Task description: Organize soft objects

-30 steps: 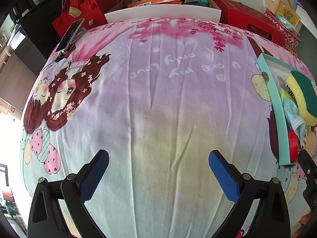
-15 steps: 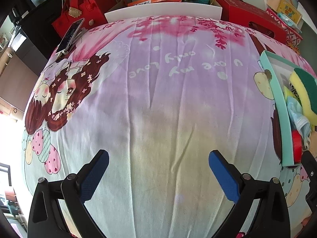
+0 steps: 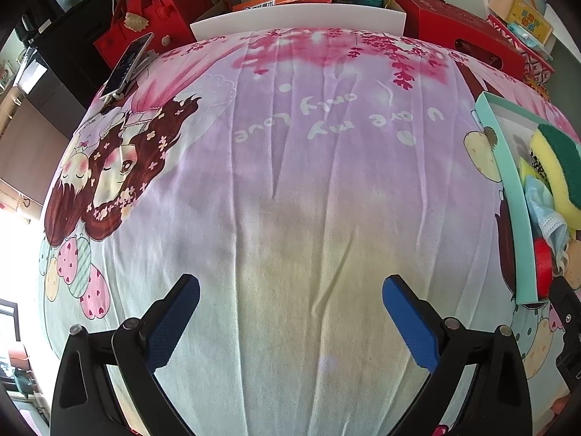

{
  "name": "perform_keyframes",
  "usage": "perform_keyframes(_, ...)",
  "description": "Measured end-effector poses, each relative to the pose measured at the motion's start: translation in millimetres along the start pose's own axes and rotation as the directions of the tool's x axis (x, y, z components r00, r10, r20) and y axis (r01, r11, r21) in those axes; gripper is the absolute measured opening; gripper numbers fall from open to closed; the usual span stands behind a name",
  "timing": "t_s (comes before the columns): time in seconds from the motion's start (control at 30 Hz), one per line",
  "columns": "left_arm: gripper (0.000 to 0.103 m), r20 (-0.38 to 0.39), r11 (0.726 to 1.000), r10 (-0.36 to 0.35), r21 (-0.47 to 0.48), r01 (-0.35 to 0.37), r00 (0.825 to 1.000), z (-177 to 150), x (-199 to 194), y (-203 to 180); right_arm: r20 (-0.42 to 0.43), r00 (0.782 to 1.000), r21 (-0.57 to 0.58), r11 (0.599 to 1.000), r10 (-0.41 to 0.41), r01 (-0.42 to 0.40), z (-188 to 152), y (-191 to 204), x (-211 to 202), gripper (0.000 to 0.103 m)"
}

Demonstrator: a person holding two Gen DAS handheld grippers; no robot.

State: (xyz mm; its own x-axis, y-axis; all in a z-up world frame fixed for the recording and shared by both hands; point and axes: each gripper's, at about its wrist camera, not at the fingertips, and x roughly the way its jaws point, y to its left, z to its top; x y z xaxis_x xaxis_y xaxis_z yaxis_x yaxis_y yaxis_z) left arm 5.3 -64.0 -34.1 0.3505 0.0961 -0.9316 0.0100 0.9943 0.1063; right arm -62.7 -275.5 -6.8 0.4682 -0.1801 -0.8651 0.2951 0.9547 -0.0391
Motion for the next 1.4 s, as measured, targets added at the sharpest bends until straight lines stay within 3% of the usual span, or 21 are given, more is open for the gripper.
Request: perform_keyframes(1.4, 0.101, -0.004, 1.0, -0.004, -0.001, 0.004, 1.0, -1.5, -0.3, -0.8, -0.01, 1.0, -0.001, 1.0, -0.003, 0.003, -2.0, -1.4, 6.0, 0.103)
